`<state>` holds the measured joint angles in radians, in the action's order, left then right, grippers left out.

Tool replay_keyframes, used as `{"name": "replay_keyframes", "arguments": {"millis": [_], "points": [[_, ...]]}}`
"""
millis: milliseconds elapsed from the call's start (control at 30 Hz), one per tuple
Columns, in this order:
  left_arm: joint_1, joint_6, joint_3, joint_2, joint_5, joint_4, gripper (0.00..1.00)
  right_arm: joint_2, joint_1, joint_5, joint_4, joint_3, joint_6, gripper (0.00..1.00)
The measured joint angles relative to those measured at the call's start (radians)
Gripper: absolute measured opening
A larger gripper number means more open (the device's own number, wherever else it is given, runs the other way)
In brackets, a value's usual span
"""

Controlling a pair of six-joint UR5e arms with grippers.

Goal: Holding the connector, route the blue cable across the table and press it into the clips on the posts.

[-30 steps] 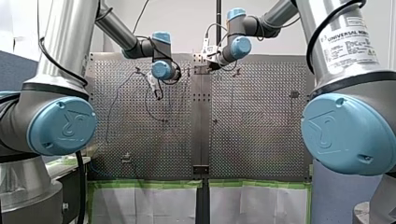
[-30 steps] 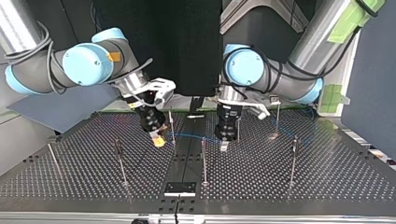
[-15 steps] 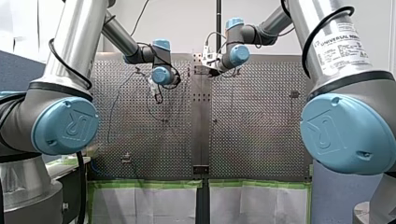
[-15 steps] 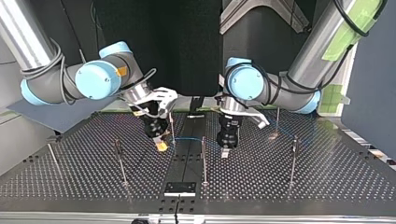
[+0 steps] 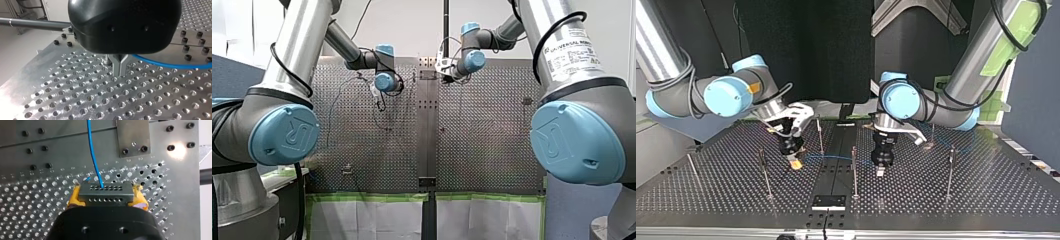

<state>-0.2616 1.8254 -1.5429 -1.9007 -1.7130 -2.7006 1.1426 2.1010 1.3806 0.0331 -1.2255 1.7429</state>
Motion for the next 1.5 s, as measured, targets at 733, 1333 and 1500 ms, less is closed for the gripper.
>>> {"name": "replay_keyframes", "arguments": {"millis": [733,1333,1500], "points": [[-0.042,-0.019,-0.013,0.06,-0.061,-0.151,1.0,0.002,-0.019,-0.02,-0.002,0.002,-0.029,0.0],[-0.108,0.007,-0.138,0.136,-0.066,-0.188,1.0,0.005,-0.02,-0.02,-0.006,0.001,-0.041,0.0],[-0.124,0.009,-0.178,0.193,-0.066,-0.172,1.0,0.005,-0.02,-0.019,-0.006,0.001,-0.041,0.0]]}}
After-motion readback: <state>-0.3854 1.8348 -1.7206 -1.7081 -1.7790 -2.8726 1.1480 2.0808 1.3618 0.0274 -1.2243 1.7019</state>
